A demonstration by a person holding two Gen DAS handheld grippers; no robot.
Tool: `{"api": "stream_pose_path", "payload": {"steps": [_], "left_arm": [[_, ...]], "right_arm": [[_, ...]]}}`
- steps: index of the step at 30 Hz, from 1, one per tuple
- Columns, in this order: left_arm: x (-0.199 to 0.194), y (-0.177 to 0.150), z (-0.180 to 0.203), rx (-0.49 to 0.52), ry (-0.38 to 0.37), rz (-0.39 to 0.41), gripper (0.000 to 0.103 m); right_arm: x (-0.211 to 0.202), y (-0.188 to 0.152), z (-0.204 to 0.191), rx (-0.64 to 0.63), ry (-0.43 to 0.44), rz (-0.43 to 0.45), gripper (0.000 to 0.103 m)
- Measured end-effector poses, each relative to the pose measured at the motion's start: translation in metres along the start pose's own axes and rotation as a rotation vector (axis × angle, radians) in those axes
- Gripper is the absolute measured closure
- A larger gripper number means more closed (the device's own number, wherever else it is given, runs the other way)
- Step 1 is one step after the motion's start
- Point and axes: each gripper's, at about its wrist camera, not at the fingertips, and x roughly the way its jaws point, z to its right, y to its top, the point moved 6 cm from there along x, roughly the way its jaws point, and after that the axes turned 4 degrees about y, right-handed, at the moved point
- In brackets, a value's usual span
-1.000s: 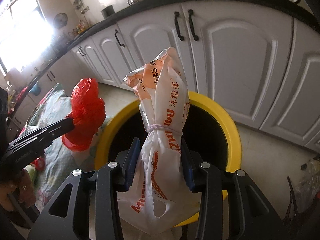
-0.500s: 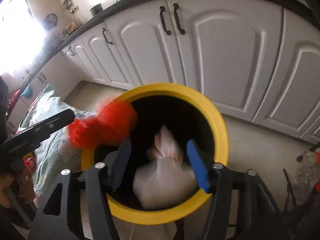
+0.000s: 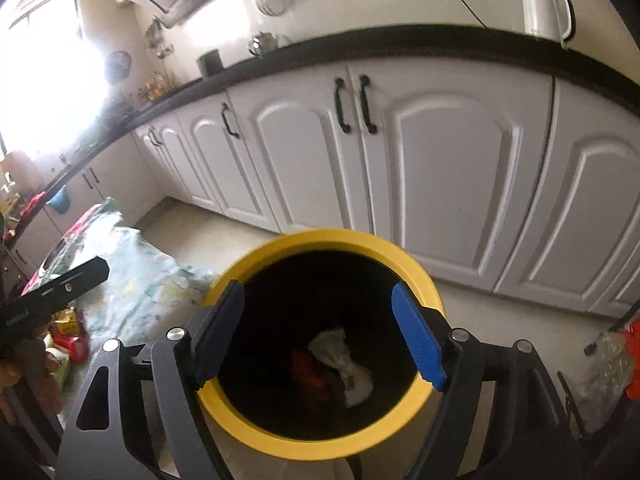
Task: Collect trash
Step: 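Open both tools to drop the bags into the bin, then move both open tools back over the items on the bed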
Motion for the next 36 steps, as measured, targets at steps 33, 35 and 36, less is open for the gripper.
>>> {"api": "stream_pose_path", "payload": {"steps": [33,35,36], "left_arm": [[-0.121,-0.004,-0.134,-0.161,0.219,0.221,0.011],[-0.125,-0.006,-0.144,-0.170,0.238,0.224,0.011],[-0.127,-0.008,-0.150,-0.184,0.244,0.223,0.011]], "right_arm": [[-0.024,-0.014,-0.164,-0.281,0.302,0.030,0.025],[-0.024,-0.018,-0.176,-0.302,0.330,0.019,0.025],[-0.026,-0.021,-0.182,-0.310,0.341,0.016,0.025]]}}
